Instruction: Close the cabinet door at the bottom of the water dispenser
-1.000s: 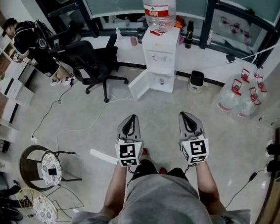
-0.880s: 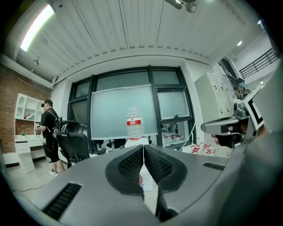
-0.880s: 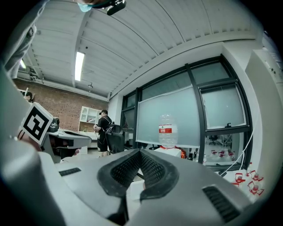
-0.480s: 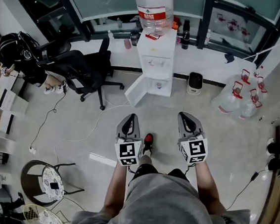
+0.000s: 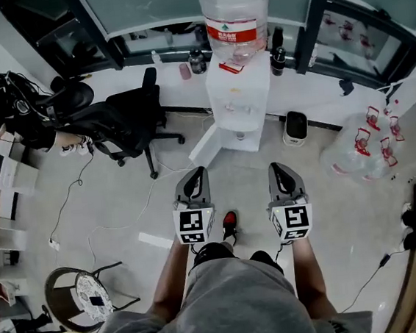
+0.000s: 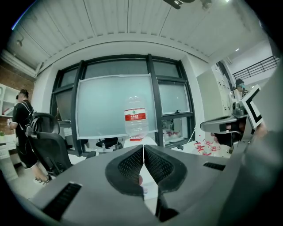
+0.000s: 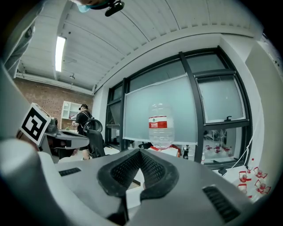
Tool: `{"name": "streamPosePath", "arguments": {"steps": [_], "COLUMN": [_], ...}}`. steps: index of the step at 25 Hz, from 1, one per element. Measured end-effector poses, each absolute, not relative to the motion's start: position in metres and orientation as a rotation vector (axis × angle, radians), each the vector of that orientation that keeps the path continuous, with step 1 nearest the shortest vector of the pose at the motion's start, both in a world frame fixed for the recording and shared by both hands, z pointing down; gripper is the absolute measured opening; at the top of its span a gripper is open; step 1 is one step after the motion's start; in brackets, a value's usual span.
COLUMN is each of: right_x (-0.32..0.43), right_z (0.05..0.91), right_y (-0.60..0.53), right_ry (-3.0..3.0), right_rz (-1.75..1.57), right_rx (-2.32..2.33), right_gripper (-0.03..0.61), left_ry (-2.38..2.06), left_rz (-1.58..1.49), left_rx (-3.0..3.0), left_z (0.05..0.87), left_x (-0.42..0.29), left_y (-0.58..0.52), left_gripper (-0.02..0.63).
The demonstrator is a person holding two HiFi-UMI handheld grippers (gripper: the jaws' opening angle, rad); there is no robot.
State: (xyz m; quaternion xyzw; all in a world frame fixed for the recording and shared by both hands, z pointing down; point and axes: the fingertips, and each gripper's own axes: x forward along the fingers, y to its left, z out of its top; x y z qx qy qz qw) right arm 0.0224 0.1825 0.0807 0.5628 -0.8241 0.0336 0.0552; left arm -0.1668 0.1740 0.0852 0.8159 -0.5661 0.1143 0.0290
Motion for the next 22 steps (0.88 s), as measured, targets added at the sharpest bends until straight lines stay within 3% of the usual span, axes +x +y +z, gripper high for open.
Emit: {"name": "streamPosePath", "arguments": {"steps": [22], "right_x": [-0.059], "right_z": [0.181], "right_y": [0.010], "right_ry": [-2.442], "right_rz": [0.274], "right_rx": [1.629], "right_gripper": [0.015], "left_ry": [-1.642], "left_rz": [0.446], "left_rx": [2.403], "left_z": [0.203], "left_x": [-0.236], "left_y": [0.010], "left_gripper": [0.026]}}
